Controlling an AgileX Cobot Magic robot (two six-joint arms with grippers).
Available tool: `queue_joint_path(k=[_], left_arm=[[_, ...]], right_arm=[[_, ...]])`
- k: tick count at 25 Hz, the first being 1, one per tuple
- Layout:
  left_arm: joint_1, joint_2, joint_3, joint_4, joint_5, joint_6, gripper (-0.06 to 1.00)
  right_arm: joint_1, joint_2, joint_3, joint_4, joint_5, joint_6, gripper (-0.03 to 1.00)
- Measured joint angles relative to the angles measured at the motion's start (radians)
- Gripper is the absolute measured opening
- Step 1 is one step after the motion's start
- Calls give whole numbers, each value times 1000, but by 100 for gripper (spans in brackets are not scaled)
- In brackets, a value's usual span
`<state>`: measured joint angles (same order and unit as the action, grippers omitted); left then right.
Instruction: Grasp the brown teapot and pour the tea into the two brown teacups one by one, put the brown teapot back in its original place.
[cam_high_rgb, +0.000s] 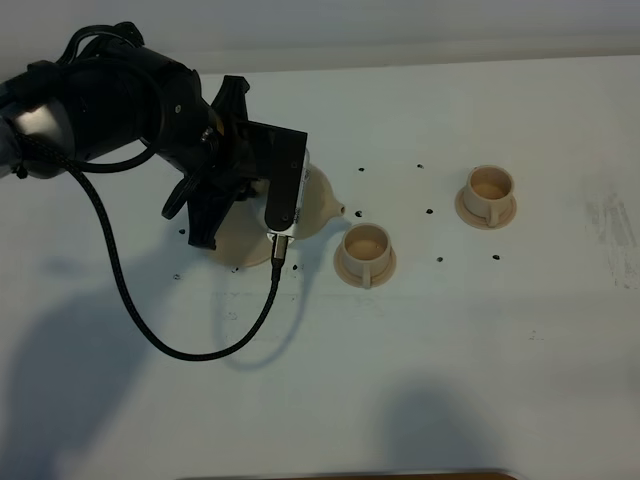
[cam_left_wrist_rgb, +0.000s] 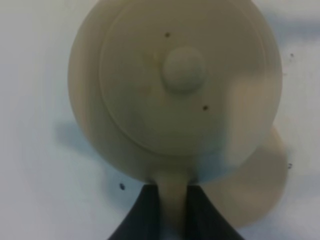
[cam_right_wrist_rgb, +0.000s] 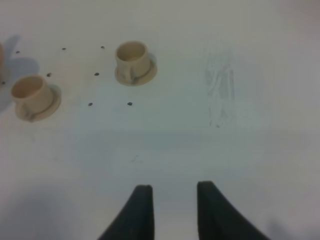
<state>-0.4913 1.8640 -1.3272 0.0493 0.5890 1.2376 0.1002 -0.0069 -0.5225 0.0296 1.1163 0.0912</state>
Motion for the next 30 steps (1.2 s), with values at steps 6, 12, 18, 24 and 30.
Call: queue_joint_path(k=[6, 12, 18, 24, 30], left_arm=[[-14, 16, 0, 47, -14, 1, 9], [-25, 20, 0, 56, -50, 45, 9], [-46, 20, 0, 78, -70, 78, 9], [-59, 24, 0, 116, -80, 105, 9], [-64, 24, 0, 135, -89, 132, 9]], right_arm=[[0, 0, 0, 0, 0, 0, 23], [0, 0, 0, 0, 0, -1, 23], [0, 0, 0, 0, 0, 0, 23], [0, 0, 0, 0, 0, 0, 23], [0, 0, 0, 0, 0, 0, 23]])
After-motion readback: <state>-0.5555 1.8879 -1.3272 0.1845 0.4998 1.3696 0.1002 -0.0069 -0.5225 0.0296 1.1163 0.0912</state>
